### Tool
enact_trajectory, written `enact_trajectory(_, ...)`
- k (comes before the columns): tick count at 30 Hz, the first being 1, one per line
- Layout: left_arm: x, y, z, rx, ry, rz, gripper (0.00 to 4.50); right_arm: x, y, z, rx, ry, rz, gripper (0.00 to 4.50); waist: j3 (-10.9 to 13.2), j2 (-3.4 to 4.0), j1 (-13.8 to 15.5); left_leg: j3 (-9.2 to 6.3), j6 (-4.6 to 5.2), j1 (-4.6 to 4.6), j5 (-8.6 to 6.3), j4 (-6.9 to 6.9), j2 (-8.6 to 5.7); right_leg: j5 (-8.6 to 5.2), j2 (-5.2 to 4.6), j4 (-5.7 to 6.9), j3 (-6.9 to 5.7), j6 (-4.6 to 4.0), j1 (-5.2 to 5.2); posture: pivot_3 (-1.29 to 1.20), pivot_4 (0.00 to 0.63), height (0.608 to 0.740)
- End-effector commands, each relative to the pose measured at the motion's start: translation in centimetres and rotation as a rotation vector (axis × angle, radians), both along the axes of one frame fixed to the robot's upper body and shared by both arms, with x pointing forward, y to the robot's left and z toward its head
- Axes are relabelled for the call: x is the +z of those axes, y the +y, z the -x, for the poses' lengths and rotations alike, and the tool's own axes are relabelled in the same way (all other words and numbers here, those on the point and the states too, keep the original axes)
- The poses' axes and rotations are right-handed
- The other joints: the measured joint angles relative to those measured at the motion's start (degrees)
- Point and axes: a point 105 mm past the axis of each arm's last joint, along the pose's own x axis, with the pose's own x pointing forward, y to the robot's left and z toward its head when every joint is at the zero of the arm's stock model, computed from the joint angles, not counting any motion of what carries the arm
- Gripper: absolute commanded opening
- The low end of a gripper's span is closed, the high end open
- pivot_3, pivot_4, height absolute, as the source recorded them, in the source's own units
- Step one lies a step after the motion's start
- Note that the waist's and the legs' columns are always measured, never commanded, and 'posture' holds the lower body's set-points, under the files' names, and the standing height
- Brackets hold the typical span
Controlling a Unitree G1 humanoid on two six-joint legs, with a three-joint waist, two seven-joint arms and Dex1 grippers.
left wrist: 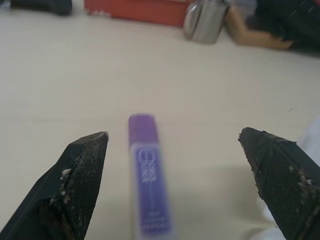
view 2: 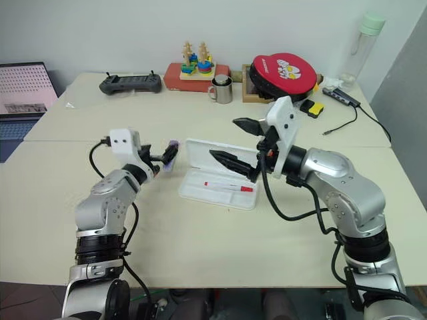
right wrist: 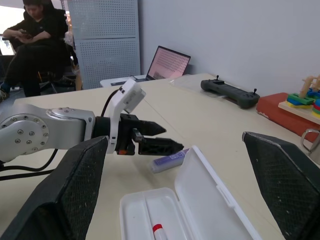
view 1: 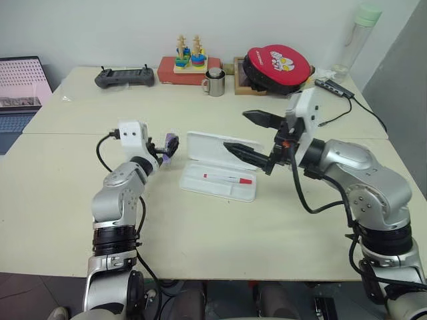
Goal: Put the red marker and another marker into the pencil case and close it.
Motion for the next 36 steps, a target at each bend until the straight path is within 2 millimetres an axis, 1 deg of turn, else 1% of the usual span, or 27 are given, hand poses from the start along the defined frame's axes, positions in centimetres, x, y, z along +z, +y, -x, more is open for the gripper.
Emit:
enact_trajectory(1,-0.1,-1.4,-0.5,-0.084,-0.013,-0.086,4.50,0.9,0.3,0.6,0.019,-0.057,-0.006,4.50,0.00,0.00,0.08,-0.01,0.00,-0.02,0.00,0.00,0.00,0.00,0.00,0.00,0.00,0.00,-0.02,0.00,0.150,0.740)
enact_trajectory(3,-0.5,-1.0,-0.9,-0.050,0.007,-0.061,4.50,1.0,0.4,0.8,0.025,-0.058,-0.008,4.50,0.00,0.00,0.22,-0.01,0.00,-0.02,0.00,0.00,0.00,0.00,0.00,0.00,-0.01,0.00,-0.01,0.00,0.150,0.740)
enact_trajectory(5,-1.3,-0.5,-1.2,-0.036,0.056,-0.064,4.50,1.1,0.3,0.7,0.015,-0.063,-0.011,4.50,0.00,0.00,0.16,-0.01,0.00,-0.02,0.00,0.00,0.00,0.00,0.00,0.00,-0.01,0.00,-0.01,0.00,0.150,0.740)
enact_trajectory(9,-2.3,-1.1,-1.3,-0.077,0.103,-0.095,4.50,1.4,0.2,0.7,0.005,-0.073,-0.019,4.50,0.00,0.00,-0.04,-0.01,0.00,0.00,0.00,-0.01,0.00,0.00,0.00,0.03,-0.01,0.00,-0.01,0.00,0.150,0.740)
enact_trajectory(12,-2.5,-0.7,-1.4,-0.048,0.112,-0.096,4.04,1.3,0.3,0.7,0.008,-0.068,-0.021,4.50,0.00,0.01,-0.13,-0.01,0.00,0.00,0.00,-0.01,0.00,0.00,0.00,0.03,-0.01,0.00,0.00,0.00,0.150,0.740)
enact_trajectory(15,-2.5,-0.7,-1.3,-0.046,0.108,-0.094,3.35,1.3,0.2,0.7,0.009,-0.065,-0.020,4.50,0.00,0.01,-0.18,-0.01,0.00,0.00,0.00,-0.01,0.00,0.00,0.00,0.03,-0.01,0.00,0.00,0.00,0.150,0.740)
enact_trajectory(18,-2.5,-0.3,-1.3,-0.022,0.105,-0.087,2.80,1.2,0.1,0.7,0.008,-0.063,-0.020,4.50,0.00,0.01,-0.13,-0.02,0.00,0.00,0.00,-0.01,0.00,0.00,0.00,0.03,-0.01,0.00,0.00,0.00,0.150,0.740)
enact_trajectory(21,-2.5,-0.1,-1.3,-0.009,0.106,-0.075,2.15,1.2,0.1,0.6,0.007,-0.064,-0.020,4.50,0.00,0.01,-0.15,-0.02,0.00,0.00,0.00,-0.01,0.00,0.00,0.00,0.03,-0.01,0.00,0.00,0.00,0.150,0.740)
enact_trajectory(22,-2.5,-0.1,-1.2,-0.008,0.106,-0.073,2.07,1.2,0.1,0.6,0.006,-0.064,-0.021,4.50,0.00,0.01,-0.16,-0.02,0.00,0.00,0.00,-0.01,0.00,0.00,0.00,0.03,-0.01,0.00,-0.01,0.00,0.150,0.740)
enact_trajectory(23,-2.5,-0.1,-1.2,-0.006,0.106,-0.072,1.85,1.2,0.1,0.6,0.005,-0.064,-0.021,4.50,0.00,0.01,-0.17,-0.02,0.00,0.00,0.00,-0.01,0.00,0.00,0.00,0.03,-0.01,0.00,-0.01,0.00,0.150,0.740)
enact_trajectory(24,-2.5,-0.1,-1.2,-0.005,0.106,-0.071,1.72,1.2,0.1,0.6,0.004,-0.064,-0.021,4.50,0.00,0.01,-0.17,-0.01,0.00,0.00,0.00,-0.01,0.00,0.00,0.00,0.02,-0.01,0.00,-0.01,0.00,0.150,0.740)
enact_trajectory(25,-2.5,-0.1,-1.2,-0.006,0.105,-0.072,1.45,1.2,0.1,0.6,0.004,-0.064,-0.021,4.50,0.00,0.01,-0.17,-0.02,0.00,0.00,0.00,-0.01,0.00,0.00,0.00,0.03,-0.01,0.00,-0.01,0.00,0.150,0.740)
enact_trajectory(26,-2.5,-0.1,-1.3,0.000,0.104,-0.072,1.28,1.2,0.1,0.5,0.004,-0.064,-0.021,4.50,0.00,0.01,-0.16,-0.02,0.00,0.00,0.00,-0.01,0.00,0.00,0.00,0.02,-0.01,0.00,-0.01,0.00,0.150,0.740)
enact_trajectory(30,-1.4,0.7,-1.7,0.060,0.052,-0.066,1.22,1.3,-0.3,0.4,-0.009,-0.065,-0.030,4.50,0.00,0.01,-0.16,-0.02,0.00,0.00,0.00,-0.01,0.00,0.00,0.00,0.03,-0.01,0.00,-0.01,0.00,0.150,0.740)
enact_trajectory(32,1.1,0.4,-2.1,0.051,-0.077,-0.080,1.22,1.5,-0.7,0.4,-0.016,-0.067,-0.037,4.50,0.00,0.01,-0.16,-0.02,0.00,0.00,0.00,-0.01,0.00,0.00,0.00,0.03,-0.01,0.00,-0.01,0.00,0.150,0.740)
enact_trajectory(33,4.5,-0.6,-2.3,0.003,-0.222,-0.027,1.22,1.6,-1.1,0.4,-0.019,-0.069,-0.039,4.50,0.00,0.00,-0.13,-0.02,0.00,0.00,0.00,-0.01,0.00,0.00,0.00,0.03,-0.01,0.01,-0.01,0.00,0.150,0.740)
enact_trajectory(34,7.0,-1.3,-2.2,-0.031,-0.325,0.012,1.22,1.7,-1.3,0.5,-0.020,-0.070,-0.040,4.50,0.00,0.00,-0.10,-0.02,0.00,-0.03,0.00,-0.01,0.00,0.00,0.00,0.02,-0.02,0.01,-0.04,0.00,0.150,0.740)
enact_trajectory(35,10.8,-2.6,-1.5,-0.123,-0.471,0.095,1.22,2.0,-1.7,0.7,-0.013,-0.074,-0.049,4.50,0.00,0.00,0.21,-0.02,-0.01,-0.05,0.00,-0.01,0.00,0.00,0.00,0.02,-0.02,0.01,-0.04,0.00,0.150,0.740)
enact_trajectory(36,13.3,-3.4,-0.8,-0.190,-0.571,0.147,1.22,2.3,-2.0,0.9,-0.007,-0.077,-0.056,4.50,0.01,-0.02,0.54,-0.04,-0.02,-0.17,0.01,0.00,0.00,0.01,0.00,0.02,-0.05,0.00,-0.13,0.00,0.150,0.740)
